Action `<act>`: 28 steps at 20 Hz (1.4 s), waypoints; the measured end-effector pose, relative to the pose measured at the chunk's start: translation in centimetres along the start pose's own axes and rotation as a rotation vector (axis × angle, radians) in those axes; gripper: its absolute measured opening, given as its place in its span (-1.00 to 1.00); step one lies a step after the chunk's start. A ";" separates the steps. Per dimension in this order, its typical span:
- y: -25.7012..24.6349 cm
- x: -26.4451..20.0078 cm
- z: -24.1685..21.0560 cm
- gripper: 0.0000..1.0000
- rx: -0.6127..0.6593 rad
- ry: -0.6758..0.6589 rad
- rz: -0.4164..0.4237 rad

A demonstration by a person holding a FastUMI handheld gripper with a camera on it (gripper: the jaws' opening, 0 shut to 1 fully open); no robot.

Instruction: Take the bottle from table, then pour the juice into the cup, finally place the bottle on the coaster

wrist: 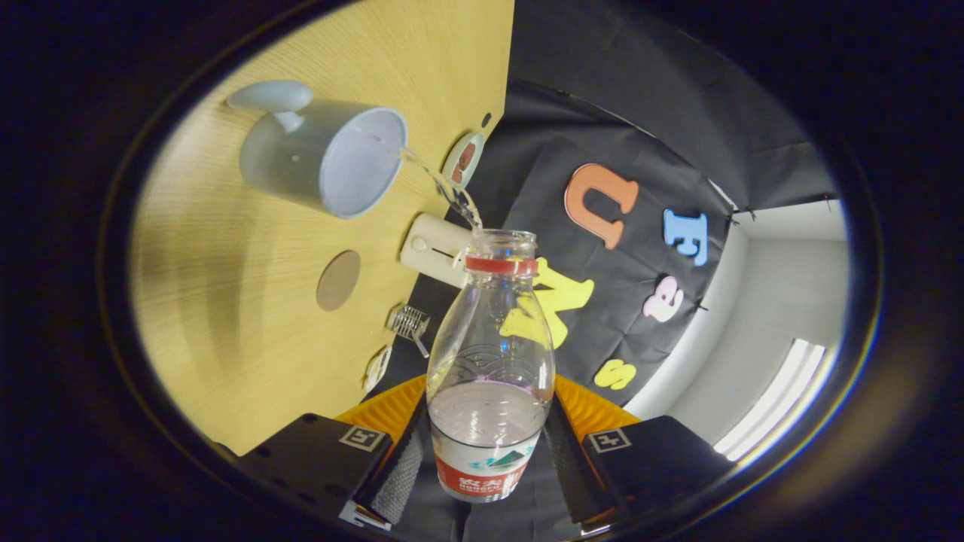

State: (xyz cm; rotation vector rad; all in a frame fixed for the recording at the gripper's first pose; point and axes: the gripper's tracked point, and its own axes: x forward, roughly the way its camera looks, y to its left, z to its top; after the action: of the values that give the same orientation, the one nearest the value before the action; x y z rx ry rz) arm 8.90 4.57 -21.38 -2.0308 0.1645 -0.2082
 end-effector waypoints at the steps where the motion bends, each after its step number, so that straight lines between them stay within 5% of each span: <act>1: -0.2 -0.1 -0.1 0.65 -0.008 0.002 -0.007; 28: -1.4 0.1 0.2 0.65 -0.140 -0.002 -0.041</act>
State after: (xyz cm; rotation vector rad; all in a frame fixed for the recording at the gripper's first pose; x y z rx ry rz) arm 9.11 5.39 -20.20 -2.1745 0.1393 -0.2254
